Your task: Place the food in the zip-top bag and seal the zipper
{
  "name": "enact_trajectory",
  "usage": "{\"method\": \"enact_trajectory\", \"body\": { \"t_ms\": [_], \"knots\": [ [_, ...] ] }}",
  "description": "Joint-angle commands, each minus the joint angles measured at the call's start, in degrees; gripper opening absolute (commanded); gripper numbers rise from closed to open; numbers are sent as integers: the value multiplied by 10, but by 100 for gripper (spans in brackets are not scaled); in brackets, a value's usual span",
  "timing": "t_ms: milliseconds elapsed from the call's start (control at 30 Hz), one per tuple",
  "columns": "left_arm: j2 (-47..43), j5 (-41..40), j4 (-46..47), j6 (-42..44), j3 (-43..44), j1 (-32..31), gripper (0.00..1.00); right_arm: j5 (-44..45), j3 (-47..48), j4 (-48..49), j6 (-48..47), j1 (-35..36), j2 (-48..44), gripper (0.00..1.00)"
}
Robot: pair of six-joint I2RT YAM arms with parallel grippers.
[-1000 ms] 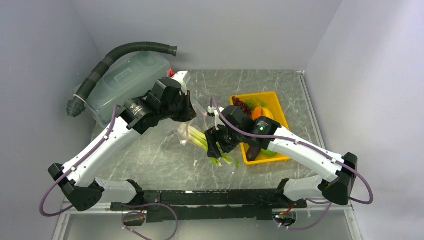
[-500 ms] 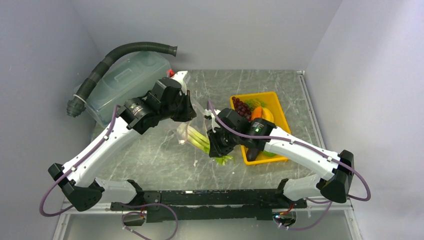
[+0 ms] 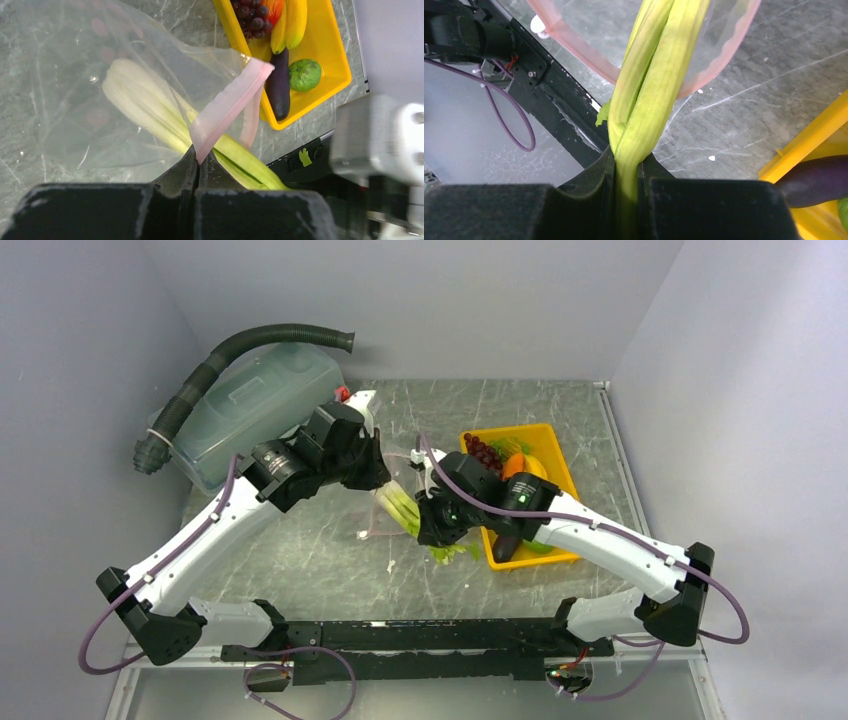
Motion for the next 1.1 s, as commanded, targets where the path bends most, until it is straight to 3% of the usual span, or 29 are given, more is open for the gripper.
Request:
{"method": "enact_trajectory", "body": {
  "t_ms": [0,600,1067],
  "knots": [
    [-23,16,22,3,-15,2,0,30,57,-6,5,5,-25,0],
    [-43,51,79,-4,-43,0,0,1,128,-24,19,6,71,0],
    [-88,60,191,29,-127,-23,0,-12,95,56,67,3,109,0]
  ]
}}
